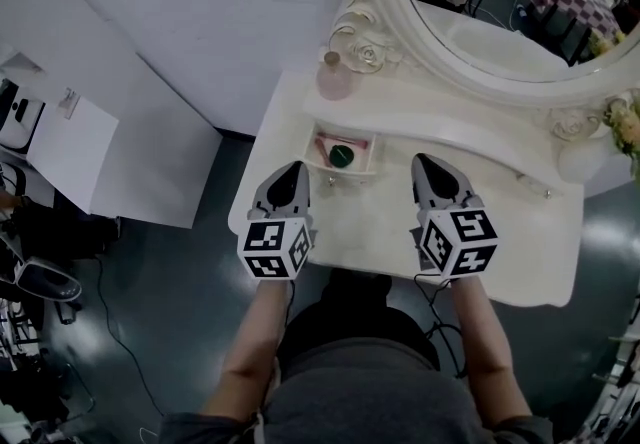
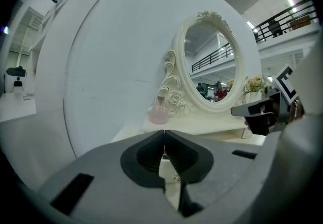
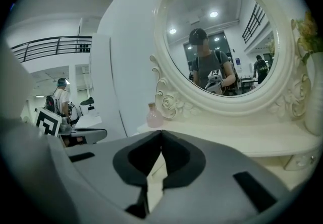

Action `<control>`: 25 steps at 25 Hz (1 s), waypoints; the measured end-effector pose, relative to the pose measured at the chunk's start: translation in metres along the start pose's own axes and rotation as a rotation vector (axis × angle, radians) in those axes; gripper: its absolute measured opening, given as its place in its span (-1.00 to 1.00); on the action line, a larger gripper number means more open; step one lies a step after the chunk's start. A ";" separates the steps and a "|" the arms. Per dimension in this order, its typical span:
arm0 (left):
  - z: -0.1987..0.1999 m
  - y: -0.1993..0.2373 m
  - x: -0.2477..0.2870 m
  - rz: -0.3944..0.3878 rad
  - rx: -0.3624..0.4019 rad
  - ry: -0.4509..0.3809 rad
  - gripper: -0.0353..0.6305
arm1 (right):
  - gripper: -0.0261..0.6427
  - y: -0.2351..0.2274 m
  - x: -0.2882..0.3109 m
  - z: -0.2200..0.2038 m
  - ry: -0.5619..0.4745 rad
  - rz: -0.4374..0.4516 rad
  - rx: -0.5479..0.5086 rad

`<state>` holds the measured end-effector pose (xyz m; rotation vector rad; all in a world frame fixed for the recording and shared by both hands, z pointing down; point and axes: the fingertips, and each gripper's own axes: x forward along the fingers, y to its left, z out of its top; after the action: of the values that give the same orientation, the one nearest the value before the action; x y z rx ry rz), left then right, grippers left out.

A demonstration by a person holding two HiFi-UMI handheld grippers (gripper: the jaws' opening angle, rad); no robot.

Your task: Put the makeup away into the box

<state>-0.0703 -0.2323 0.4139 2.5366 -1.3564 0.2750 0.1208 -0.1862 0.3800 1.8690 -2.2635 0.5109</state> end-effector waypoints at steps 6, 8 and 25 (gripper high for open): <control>0.003 -0.004 0.001 -0.007 0.008 -0.004 -0.88 | -0.91 -0.008 -0.012 -0.003 -0.018 -0.018 0.010; 0.004 -0.003 0.001 -0.005 0.010 -0.004 -0.88 | -0.91 -0.010 -0.015 -0.003 -0.023 -0.022 0.010; 0.005 -0.004 -0.001 0.007 0.007 -0.010 -0.88 | -0.91 -0.017 -0.022 -0.005 -0.027 -0.030 -0.019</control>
<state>-0.0670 -0.2311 0.4083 2.5430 -1.3712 0.2694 0.1416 -0.1671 0.3802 1.9096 -2.2449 0.4613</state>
